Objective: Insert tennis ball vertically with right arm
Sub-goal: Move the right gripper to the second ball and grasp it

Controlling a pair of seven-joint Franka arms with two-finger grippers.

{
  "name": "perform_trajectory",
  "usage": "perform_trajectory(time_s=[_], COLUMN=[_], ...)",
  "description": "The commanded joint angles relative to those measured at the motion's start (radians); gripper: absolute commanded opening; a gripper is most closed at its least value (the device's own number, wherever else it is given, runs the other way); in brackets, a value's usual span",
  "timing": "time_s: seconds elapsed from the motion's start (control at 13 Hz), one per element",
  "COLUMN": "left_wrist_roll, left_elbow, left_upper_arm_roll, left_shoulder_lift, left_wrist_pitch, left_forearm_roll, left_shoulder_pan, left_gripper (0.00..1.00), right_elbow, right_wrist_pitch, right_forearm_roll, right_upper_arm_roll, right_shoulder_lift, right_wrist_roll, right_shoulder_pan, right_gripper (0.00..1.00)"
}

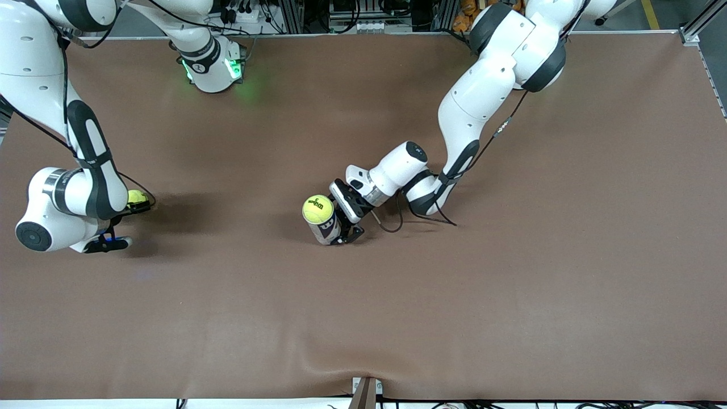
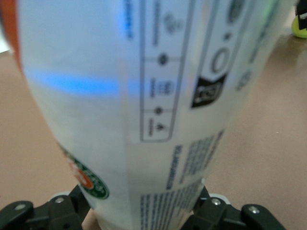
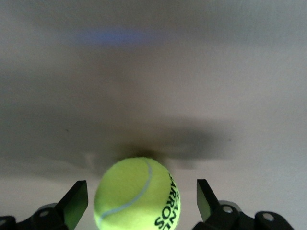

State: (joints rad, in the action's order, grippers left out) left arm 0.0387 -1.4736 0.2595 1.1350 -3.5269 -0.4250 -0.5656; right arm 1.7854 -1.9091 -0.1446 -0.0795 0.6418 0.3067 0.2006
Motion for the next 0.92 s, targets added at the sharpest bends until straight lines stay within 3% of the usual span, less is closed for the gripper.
perform_trajectory(time_s=[0.0, 0.08, 0.15, 0.31, 0.46, 0.84], left_wrist_roll=[-0.006, -0.006, -0.006, -0.006, -0.006, -0.006], left_elbow=[0.010, 0.010, 0.009, 0.009, 0.010, 0.010], left_upper_arm_roll=[-0.006, -0.006, -0.006, -0.006, -0.006, -0.006], left_shoulder_lift=[0.005, 0.008, 0.008, 0.012, 0.012, 0.011], left_wrist_pitch=[-0.010, -0.010, -0.010, -0.010, -0.010, -0.010], left_forearm_roll=[0.012, 0.012, 0.008, 0.009, 0.012, 0.015], left_shoulder_pan=[-0.004, -0.005, -0.004, -0.005, -0.005, -0.007], left_gripper=[0.83, 0.83, 0.83, 0.83, 0.83, 0.84], right_elbow=[0.011, 0.009, 0.000, -0.052, -0.159, -0.441], right_wrist_pitch=[0.007, 0.012, 0.022, 0.103, 0.235, 0.504], right_forearm_roll=[-0.021, -0.021, -0.020, -0.015, -0.010, 0.042], right_upper_arm_roll=[0.020, 0.020, 0.021, 0.026, 0.029, 0.026], right_shoulder_lift=[-0.002, -0.002, -0.008, -0.027, -0.037, -0.057], right_wrist_roll=[0.006, 0.008, 0.012, 0.017, 0.014, -0.001], right_shoulder_pan=[0.031, 0.029, 0.028, 0.011, -0.009, -0.108], right_gripper=[0.93, 0.64, 0.43, 0.20, 0.09, 0.00])
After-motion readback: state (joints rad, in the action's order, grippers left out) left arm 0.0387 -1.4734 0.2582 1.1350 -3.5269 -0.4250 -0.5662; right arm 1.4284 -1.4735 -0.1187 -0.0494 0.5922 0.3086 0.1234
